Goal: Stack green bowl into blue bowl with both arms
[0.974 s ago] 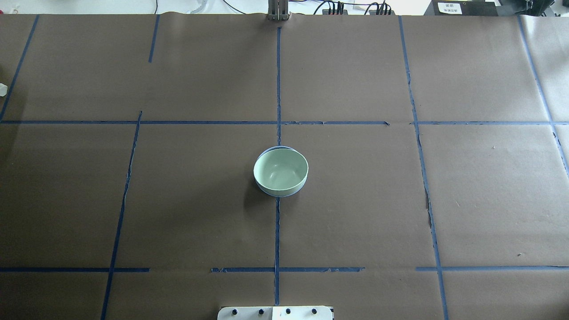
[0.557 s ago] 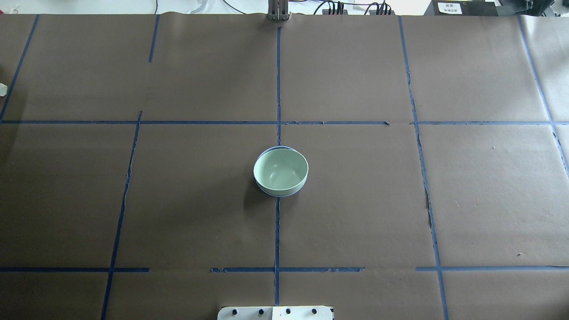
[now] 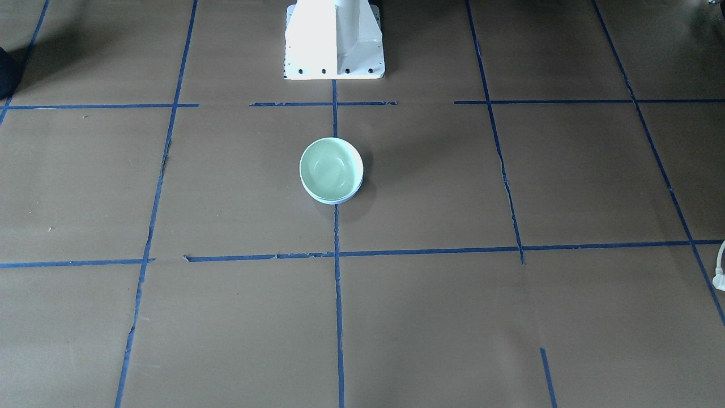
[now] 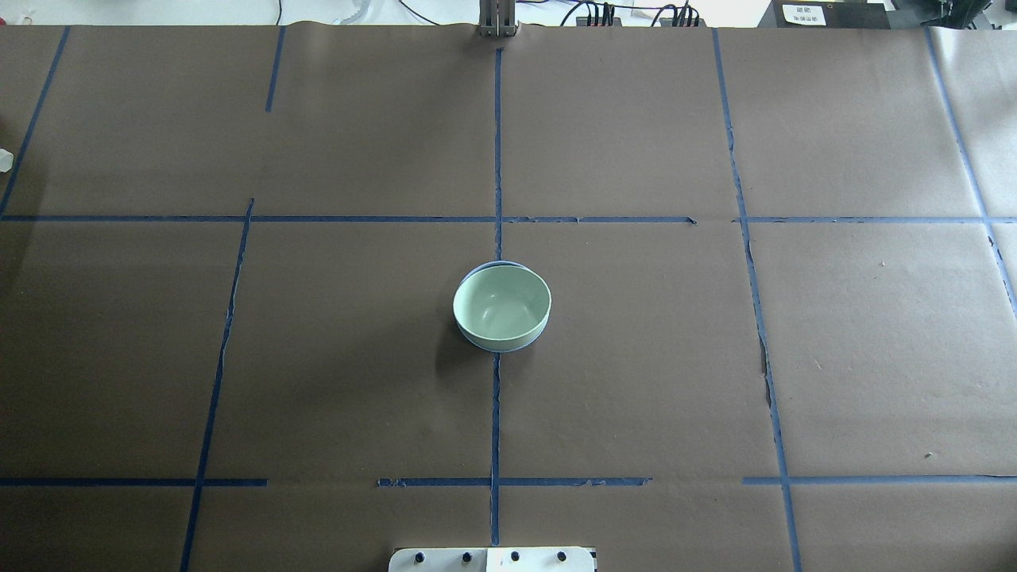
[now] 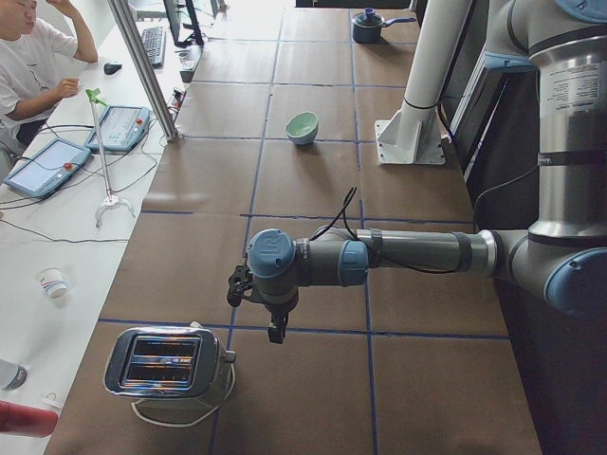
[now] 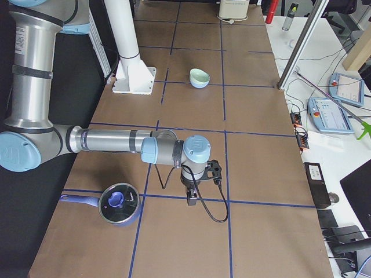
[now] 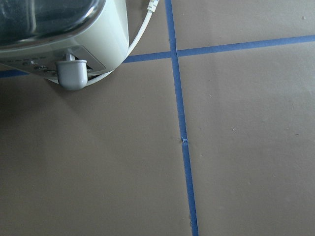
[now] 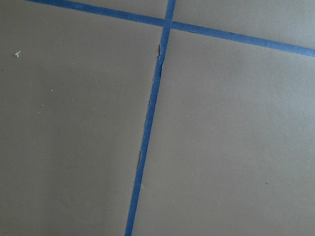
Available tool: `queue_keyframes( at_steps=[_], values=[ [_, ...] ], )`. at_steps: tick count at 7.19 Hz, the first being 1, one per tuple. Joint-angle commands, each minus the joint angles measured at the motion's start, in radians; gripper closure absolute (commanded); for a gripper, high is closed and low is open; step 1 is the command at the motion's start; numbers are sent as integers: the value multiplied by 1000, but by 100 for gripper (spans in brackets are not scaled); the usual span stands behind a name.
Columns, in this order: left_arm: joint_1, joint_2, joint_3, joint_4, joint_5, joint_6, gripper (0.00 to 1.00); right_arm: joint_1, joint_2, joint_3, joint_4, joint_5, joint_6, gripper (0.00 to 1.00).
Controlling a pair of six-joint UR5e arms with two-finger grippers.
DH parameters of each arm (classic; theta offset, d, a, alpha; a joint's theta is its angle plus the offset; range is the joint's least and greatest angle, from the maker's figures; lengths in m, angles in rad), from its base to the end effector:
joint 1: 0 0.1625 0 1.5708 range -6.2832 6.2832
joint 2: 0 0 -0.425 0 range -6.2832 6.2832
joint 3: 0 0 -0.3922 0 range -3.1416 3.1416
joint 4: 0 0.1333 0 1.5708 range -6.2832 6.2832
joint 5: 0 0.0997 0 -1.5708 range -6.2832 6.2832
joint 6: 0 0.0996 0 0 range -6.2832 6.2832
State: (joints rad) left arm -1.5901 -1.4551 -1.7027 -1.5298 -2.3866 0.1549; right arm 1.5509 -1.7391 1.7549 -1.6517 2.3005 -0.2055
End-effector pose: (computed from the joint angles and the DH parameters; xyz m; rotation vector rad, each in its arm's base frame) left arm -0.0693 -0.4398 0.6490 0.0477 0.8152 0.1179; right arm 0.0586 -0.4169 0.6559 0.0057 -0.7332 -0.1915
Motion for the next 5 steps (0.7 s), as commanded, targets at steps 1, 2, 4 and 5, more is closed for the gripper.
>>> queue_keyframes(
  at_steps=[1, 2, 4, 5],
  values=[
    [-1, -1, -2, -1, 1, -2, 0, 0, 3, 3, 1, 0, 0, 0],
    [1, -2, -2, -1, 1, -2, 0, 0, 1, 3, 1, 0, 0, 0],
    [1, -2, -9, -1, 1, -2, 0, 0, 3, 8, 3, 0, -3, 0],
    [1, -2, -9, -1, 1, -2, 0, 0, 3, 9, 3, 0, -2, 0]
  ],
)
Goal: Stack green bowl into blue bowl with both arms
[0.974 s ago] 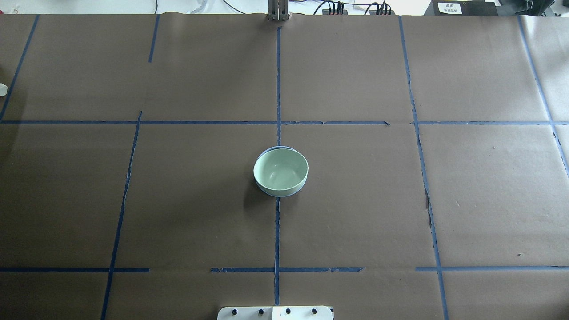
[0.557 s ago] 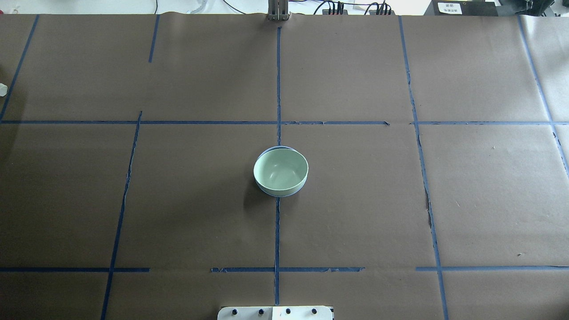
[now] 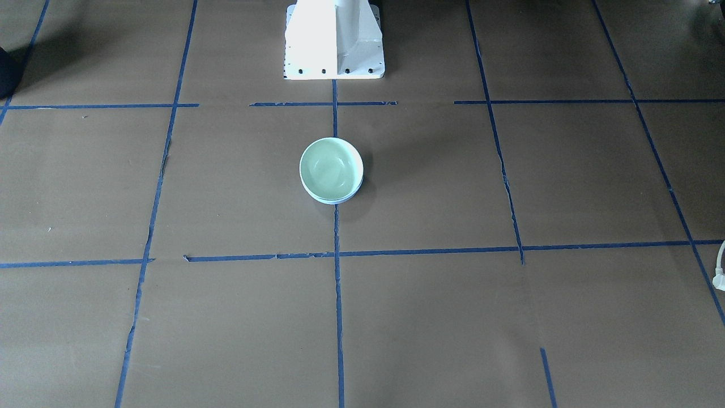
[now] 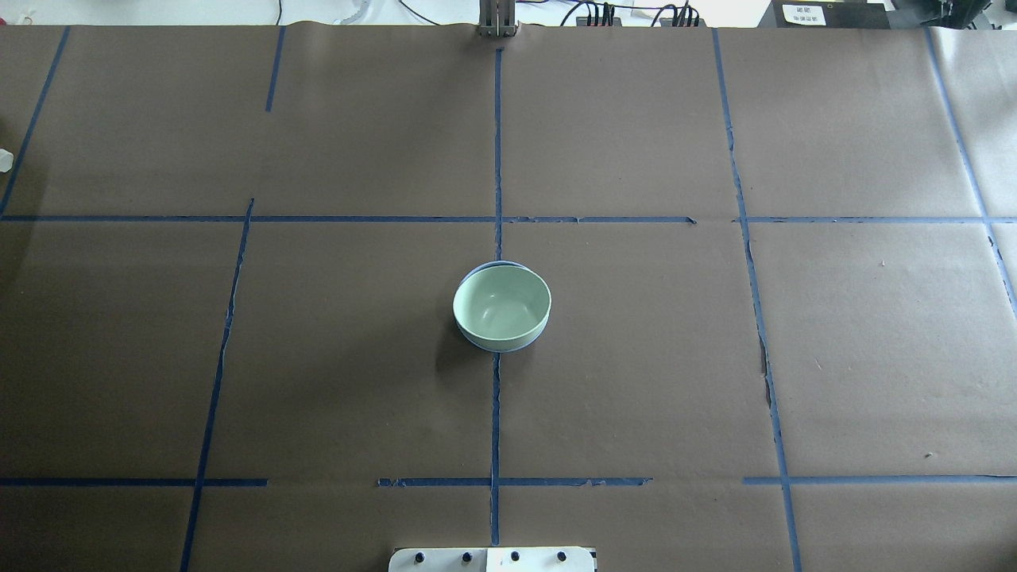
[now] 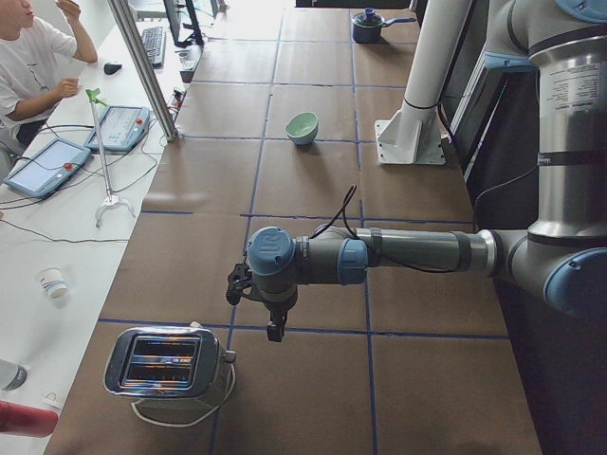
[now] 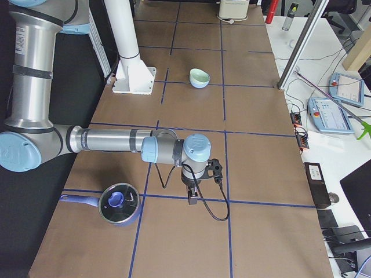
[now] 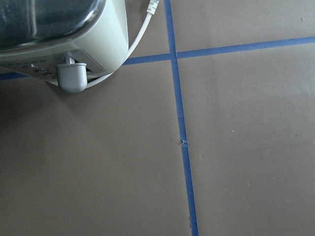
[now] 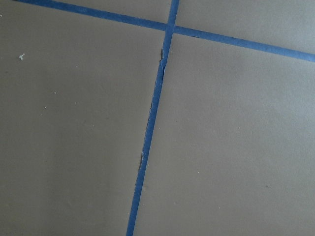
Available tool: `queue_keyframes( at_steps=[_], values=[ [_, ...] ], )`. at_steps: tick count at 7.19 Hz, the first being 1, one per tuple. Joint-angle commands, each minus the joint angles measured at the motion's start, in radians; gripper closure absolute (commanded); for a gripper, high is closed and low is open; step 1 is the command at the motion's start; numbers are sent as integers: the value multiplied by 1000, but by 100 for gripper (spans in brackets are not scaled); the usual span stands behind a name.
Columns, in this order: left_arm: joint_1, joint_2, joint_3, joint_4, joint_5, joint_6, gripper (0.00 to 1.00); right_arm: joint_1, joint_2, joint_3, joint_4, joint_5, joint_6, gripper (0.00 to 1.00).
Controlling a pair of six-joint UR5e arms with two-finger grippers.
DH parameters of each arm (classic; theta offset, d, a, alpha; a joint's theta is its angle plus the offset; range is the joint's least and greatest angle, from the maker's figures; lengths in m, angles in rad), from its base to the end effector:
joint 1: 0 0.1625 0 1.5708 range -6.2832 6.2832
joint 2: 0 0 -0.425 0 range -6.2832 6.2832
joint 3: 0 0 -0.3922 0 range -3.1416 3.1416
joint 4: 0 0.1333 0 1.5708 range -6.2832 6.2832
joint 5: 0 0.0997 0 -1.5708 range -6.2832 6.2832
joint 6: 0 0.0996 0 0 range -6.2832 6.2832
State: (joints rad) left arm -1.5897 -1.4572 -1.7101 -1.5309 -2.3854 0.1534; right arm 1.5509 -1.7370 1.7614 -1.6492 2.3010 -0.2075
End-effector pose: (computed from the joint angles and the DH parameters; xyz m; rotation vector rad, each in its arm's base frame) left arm -0.0692 -0.4414 0.6444 0.0568 0.8132 0.1212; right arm 0.0586 -0.4186 0.6516 0.0170 -0.7329 -0.1974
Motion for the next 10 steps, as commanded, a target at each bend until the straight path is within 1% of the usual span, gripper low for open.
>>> queue_keyframes(
  at_steps=[1, 10],
  values=[
    [0, 0, -2, 0, 0, 0, 0, 0, 2, 1, 0, 0, 0, 0],
    [2, -5, -2, 0, 2, 1, 0, -23, 14, 0, -1, 9, 34, 0]
  ],
)
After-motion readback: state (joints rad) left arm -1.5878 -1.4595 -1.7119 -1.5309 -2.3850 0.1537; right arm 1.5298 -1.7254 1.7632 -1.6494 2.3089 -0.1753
